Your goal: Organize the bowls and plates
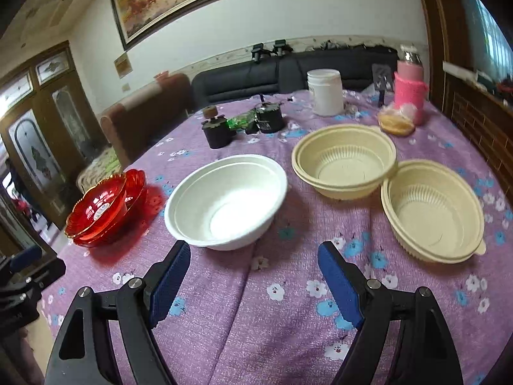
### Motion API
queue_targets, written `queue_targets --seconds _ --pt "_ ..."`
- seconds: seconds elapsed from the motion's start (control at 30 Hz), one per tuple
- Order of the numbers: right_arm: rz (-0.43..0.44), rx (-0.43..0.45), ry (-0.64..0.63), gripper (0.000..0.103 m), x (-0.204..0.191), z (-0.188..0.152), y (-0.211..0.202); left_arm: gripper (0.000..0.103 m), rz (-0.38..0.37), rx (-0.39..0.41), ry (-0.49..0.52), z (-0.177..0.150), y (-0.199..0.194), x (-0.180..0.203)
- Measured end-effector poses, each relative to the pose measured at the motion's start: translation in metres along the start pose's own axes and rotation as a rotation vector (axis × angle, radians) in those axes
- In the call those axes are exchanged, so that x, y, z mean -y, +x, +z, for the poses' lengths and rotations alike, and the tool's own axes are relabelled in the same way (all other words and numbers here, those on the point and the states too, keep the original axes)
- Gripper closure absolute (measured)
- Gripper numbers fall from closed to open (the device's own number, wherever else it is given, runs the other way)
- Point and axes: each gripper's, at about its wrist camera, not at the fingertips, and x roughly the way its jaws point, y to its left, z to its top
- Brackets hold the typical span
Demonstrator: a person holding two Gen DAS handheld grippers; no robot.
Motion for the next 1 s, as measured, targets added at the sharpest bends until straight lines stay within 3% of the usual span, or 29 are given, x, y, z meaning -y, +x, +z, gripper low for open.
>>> queue_targets --seconds 0.3,0.6,0.77,0.8,0.83,0.9,1.0 --pt "0.016 -0.057 0.061 0.018 0.014 -0.001 0.022 0.019 -0.007 -0.034 0.008 -0.002 0.011 0.008" --pt "0.054 -0.087 0.209 0.018 0.026 0.021 0.062 0.019 -0.097 -0.047 -0.088 0.003 0.024 -0.003" --pt "0.044 -0.111 0.209 0.036 0.020 0.027 0.091 0.019 -0.120 -0.028 -0.097 0.019 0.028 -0.003" --pt "0.047 -0.114 0.213 0.045 0.021 0.027 0.095 0.019 -0.128 -0.035 -0.094 0.022 0.031 -0.001" --pt "0.055 -0.124 0.218 0.062 0.023 0.026 0.099 0.019 -0.146 -0.044 -0.094 0.027 0.035 0.002" --pt "0.075 -0.157 0.233 0.077 0.028 0.023 0.106 0.019 -0.196 -0.068 -0.099 0.038 0.048 0.010" --pt "0.066 -0.163 0.243 0.084 0.036 0.020 0.108 0.019 -0.240 -0.106 -0.105 0.054 0.074 0.026"
